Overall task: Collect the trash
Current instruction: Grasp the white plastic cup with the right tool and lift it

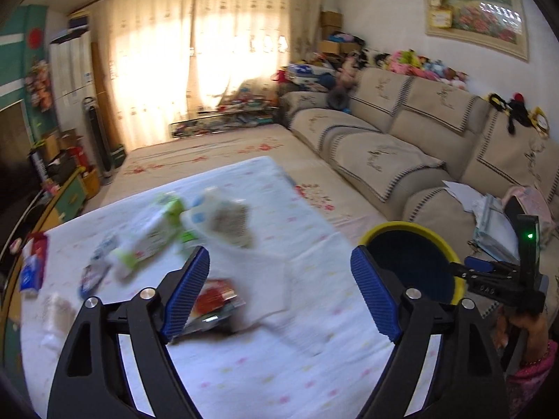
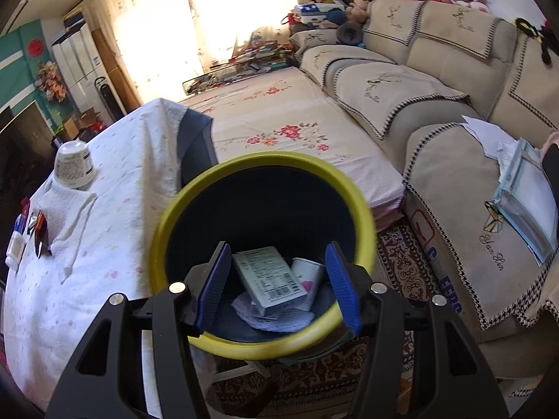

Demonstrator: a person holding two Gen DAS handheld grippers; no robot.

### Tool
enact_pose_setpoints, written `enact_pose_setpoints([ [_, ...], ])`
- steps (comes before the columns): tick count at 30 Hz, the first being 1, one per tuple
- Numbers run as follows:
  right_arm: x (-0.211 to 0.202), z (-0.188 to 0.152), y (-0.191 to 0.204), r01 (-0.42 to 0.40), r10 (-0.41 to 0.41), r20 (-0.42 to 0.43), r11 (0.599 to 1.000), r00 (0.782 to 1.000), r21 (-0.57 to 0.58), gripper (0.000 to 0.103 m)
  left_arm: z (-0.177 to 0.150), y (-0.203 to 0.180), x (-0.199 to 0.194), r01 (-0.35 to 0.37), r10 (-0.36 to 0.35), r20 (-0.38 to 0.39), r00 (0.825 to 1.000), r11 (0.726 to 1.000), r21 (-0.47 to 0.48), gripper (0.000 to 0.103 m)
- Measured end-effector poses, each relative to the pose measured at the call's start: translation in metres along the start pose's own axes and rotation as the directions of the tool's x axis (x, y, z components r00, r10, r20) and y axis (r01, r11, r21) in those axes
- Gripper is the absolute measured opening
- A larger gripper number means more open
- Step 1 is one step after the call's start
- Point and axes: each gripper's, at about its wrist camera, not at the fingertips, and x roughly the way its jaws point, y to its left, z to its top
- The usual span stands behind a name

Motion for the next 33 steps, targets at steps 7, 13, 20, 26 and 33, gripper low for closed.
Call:
enact_pose_setpoints([
  [7, 0.006, 0.003, 0.074, -0.084, 0.08, -0.035, 0.99, 0.996, -0.116, 0.054, -0.042, 0.099, -0.027, -0.195, 0.197, 0.019, 0.98, 0.977, -0.085, 0.09],
  [13, -0.001, 0.015, 0.149, -0.167, 0.162, -0.041, 0.958, 0.986, -0.233, 0.054, -0.077, 0.16, -0.024, -0.27, 0.275, 0.02, 0.961, 0.952, -0.146, 0.091],
  [20, 0.004, 0.055, 0.221, -0.284, 0.285, -0.036, 0.918, 0.958, -0.277, 0.059, -0.094, 0.179, -0.017, -0.225, 0.23, -0.003, 0.973, 0.949, -0.219, 0.091],
  [26, 0.034, 0.096, 0.262, -0.396, 0.391, -0.069, 0.892, 0.918, -0.217, 0.072, -0.099, 0.183, -0.018, -0.228, 0.233, -0.012, 0.972, 0.94, -0.252, 0.093],
  [33, 0.084, 0.117, 0.283, -0.343, 0.328, -0.118, 0.927, 0.937, -0.152, 0.076, -0.1, 0.182, -0.017, -0.231, 0.236, -0.011, 0.972, 0.938, -0.257, 0.093],
])
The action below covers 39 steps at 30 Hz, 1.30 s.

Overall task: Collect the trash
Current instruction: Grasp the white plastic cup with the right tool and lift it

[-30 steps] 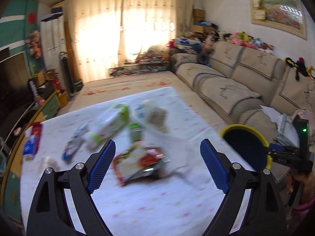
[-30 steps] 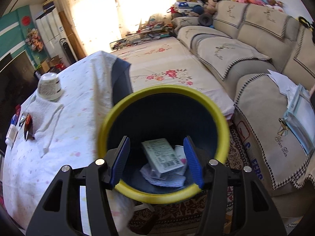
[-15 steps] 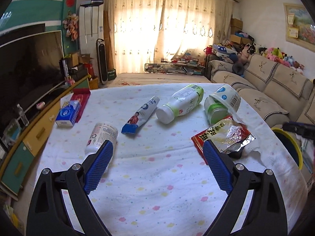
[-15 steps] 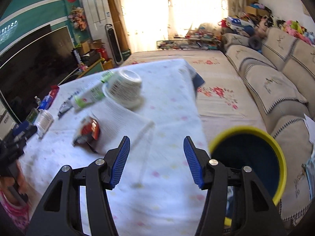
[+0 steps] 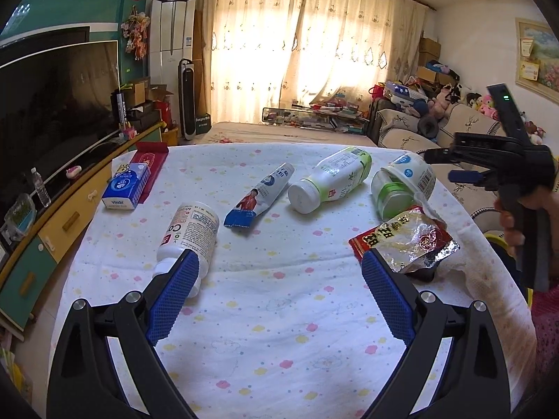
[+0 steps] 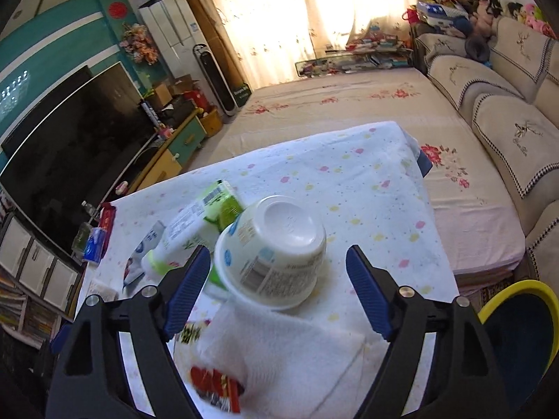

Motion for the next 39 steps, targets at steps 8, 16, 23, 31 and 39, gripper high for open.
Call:
enact_pose_setpoints([
  [8, 0.035, 0.008, -0.01, -0.029, 0.035, -0.069, 0.995, 0.997, 0.09, 0.078, -0.002, -0.003, 0.001, -0.001, 0.001, -0.003, 1.0, 1.0, 0.013, 0.093],
  [16, 0.039, 0.007, -0.004, -0.055, 0.061, -0.059, 0.994, 0.996, 0.097, 0.074, -0.003, -0.009, 0.003, -0.009, 0.009, -0.008, 1.0, 0.999, 0.034, 0.093],
  [23, -0.008, 0.011, 0.006, -0.044, 0.043, 0.038, 0.998, 0.998, 0.035, 0.074, -0.004, -0.01, 0.004, -0.011, 0.012, -0.009, 1.0, 0.999, 0.041, 0.093],
  [31, -0.071, -0.013, -0.025, 0.006, -0.005, 0.104, 1.0, 0.995, -0.001, 0.074, -0.005, -0.011, 0.004, -0.017, 0.018, -0.01, 1.0, 0.999, 0.046, 0.093],
  [39, -0.114, -0.075, -0.102, 0.185, -0.195, 0.115, 0.979, 0.974, 0.085, 0.074, -0.007, -0.017, 0.004, -0.024, 0.025, -0.014, 1.0, 0.997, 0.068, 0.093],
])
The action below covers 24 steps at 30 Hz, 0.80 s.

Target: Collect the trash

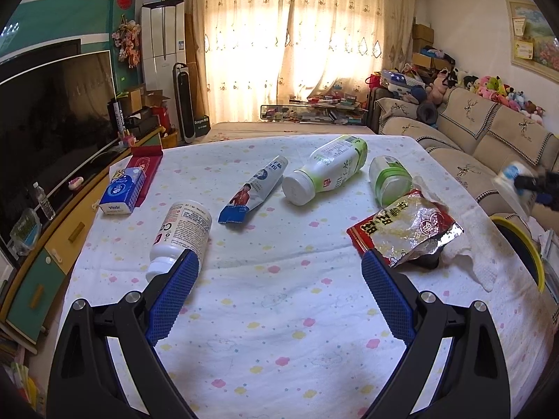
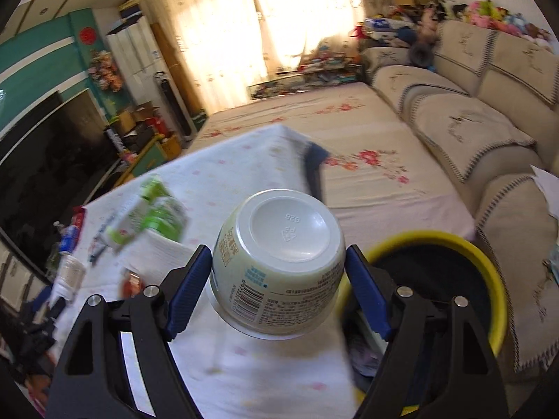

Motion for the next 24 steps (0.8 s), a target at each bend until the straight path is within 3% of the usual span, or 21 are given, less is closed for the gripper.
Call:
enact_pose_setpoints([
  [5, 0.003, -0.025, -0.059, 0.134, -0.132, -0.027, 0.988, 0.991, 0.083, 0.074, -0.001, -0.004, 0.001, 0.0, 0.0, -0.004, 1.0, 1.0, 0.017, 0.093],
  [9, 0.017, -0.038, -0.089, 0.186, -0.178, -0.074, 0.976, 0.981, 0.117, 0.074, -0.003, -0.007, 0.003, -0.002, 0.002, -0.012, 1.0, 1.0, 0.03, 0.093],
  [14, 0.03, -0.044, -0.101, 0.233, -0.221, -0.108, 0.965, 0.969, 0.119, 0.075, -0.004, -0.009, 0.005, -0.001, 0.002, -0.019, 1.0, 0.999, 0.041, 0.093],
  [17, 0.035, -0.047, -0.103, 0.231, -0.218, -0.107, 0.964, 0.97, 0.13, 0.081, -0.004, -0.01, 0.005, 0.003, -0.002, -0.023, 1.0, 0.999, 0.045, 0.093],
  [24, 0.034, -0.052, -0.096, 0.229, -0.218, -0.105, 0.967, 0.97, 0.109, 0.081, -0.006, -0.017, 0.007, 0.032, -0.03, -0.036, 0.999, 0.997, 0.072, 0.093],
])
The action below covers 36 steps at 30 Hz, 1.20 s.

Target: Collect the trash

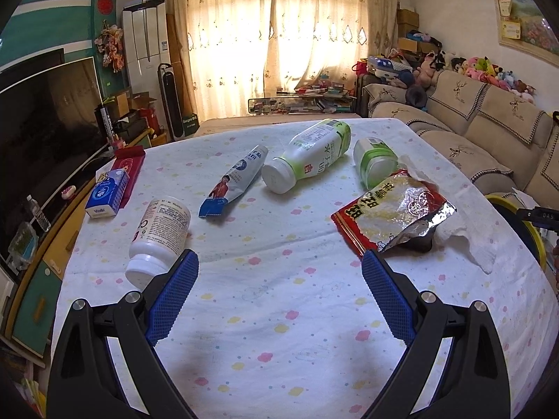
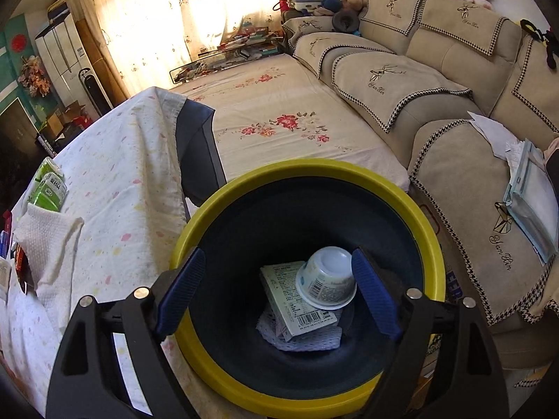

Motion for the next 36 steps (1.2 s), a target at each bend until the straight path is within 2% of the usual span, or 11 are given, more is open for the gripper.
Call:
enact_pose_setpoints([
  [6, -0.002, -0.004, -0.002, -0.027, 0.027, -0.006, 1.0, 1.0, 0.007, 0.081, 0.002, -0.022, 0.003, 0.103, -0.102, -0.032, 0.994, 0.993, 0.058, 0.093],
  [14, -0.001, -0.008, -0.004, -0.054, 0.054, -0.013, 0.999, 0.998, 0.004, 0.081, 0.023, -0.051, 0.019, 0.254, -0.243, -0.1, 0.965, 0.961, 0.111, 0.093],
  [19, 0.0, -0.009, -0.006, -0.067, 0.067, -0.017, 0.998, 0.998, 0.011, 0.081, 0.031, -0.065, 0.045, 0.277, -0.253, -0.148, 0.956, 0.945, 0.173, 0.093],
  [24, 0.0, -0.01, -0.007, -0.073, 0.073, -0.017, 0.997, 0.997, 0.012, 0.081, 0.03, -0.08, 0.062, 0.264, -0.223, -0.18, 0.958, 0.931, 0.252, 0.091],
  [27, 0.001, -0.011, -0.007, -0.077, 0.078, -0.02, 0.997, 0.997, 0.013, 0.081, 0.027, -0.087, 0.071, 0.247, -0.191, -0.207, 0.959, 0.925, 0.288, 0.079],
  [29, 0.001, -0.01, -0.007, -0.082, 0.082, -0.022, 0.997, 0.996, 0.013, 0.081, 0.025, -0.088, 0.077, 0.247, -0.183, -0.228, 0.956, 0.923, 0.296, 0.065],
  [31, 0.002, -0.01, -0.007, -0.085, 0.085, -0.024, 0.996, 0.996, 0.012, 0.081, 0.023, -0.086, 0.081, 0.256, -0.191, -0.233, 0.953, 0.923, 0.288, 0.06],
  [36, 0.004, -0.011, -0.007, -0.093, 0.093, -0.027, 0.996, 0.995, 0.01, 0.081, 0.025, -0.079, 0.078, 0.271, -0.211, -0.225, 0.951, 0.921, 0.281, 0.034],
])
